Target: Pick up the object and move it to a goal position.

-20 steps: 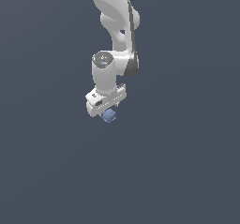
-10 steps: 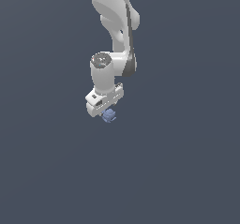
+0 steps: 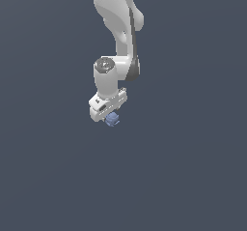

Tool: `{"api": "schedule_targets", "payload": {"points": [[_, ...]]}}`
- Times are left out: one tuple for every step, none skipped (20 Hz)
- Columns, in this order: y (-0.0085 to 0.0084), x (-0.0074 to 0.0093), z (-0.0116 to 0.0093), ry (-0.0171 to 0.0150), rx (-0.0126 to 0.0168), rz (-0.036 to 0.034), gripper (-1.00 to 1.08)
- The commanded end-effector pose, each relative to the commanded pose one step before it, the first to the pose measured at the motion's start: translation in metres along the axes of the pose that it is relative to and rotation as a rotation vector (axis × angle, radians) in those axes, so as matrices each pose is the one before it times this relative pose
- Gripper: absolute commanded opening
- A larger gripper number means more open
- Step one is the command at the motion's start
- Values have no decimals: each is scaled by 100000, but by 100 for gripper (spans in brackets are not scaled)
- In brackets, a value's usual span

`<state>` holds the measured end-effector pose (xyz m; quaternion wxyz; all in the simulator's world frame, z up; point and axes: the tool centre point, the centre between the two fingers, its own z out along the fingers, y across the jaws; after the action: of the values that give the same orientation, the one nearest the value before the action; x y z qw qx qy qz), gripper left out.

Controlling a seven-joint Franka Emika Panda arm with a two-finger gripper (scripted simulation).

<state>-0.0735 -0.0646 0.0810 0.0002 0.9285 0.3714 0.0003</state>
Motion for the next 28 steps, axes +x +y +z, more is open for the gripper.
{"api": "schedule_targets", "payload": {"points": [[-59,-57,1053,-52,81,-79,100],[-33,6,540,12,1,-97,100],[3,-30,525,0,0,0,100],[-16,5,457,7,-2,-69,100],[12,-15,393,0,0,0,100],[-8,21,322,3,-7,-69,100],[19,-2,260,0,0,0,100],[19,3,197,0,0,0,100],[17,5,137,0,0,0,100],[12,4,81,0,0,0,100],[4,2,26,0,0,0,100],[0,0,0,0,0,0,-100],[0,0,0,0,0,0,-100],[0,0,0,0,0,0,-100],[0,0,0,0,0,0,-100],[0,0,0,0,0,0,-100],[0,0,0,0,0,0,-100],[0,0,0,0,0,0,-100],[0,0,0,0,0,0,-100],[0,0,0,0,0,0,-100],[0,0,0,0,0,0,-100],[62,-12,-99,40,-156,51,-100],[5,4,-28,0,0,0,-100],[14,12,-85,0,0,0,-100],[23,19,-142,0,0,0,-100],[33,27,-198,0,0,0,-100],[42,35,-255,0,0,0,-100],[51,43,-310,0,0,0,-100]]}}
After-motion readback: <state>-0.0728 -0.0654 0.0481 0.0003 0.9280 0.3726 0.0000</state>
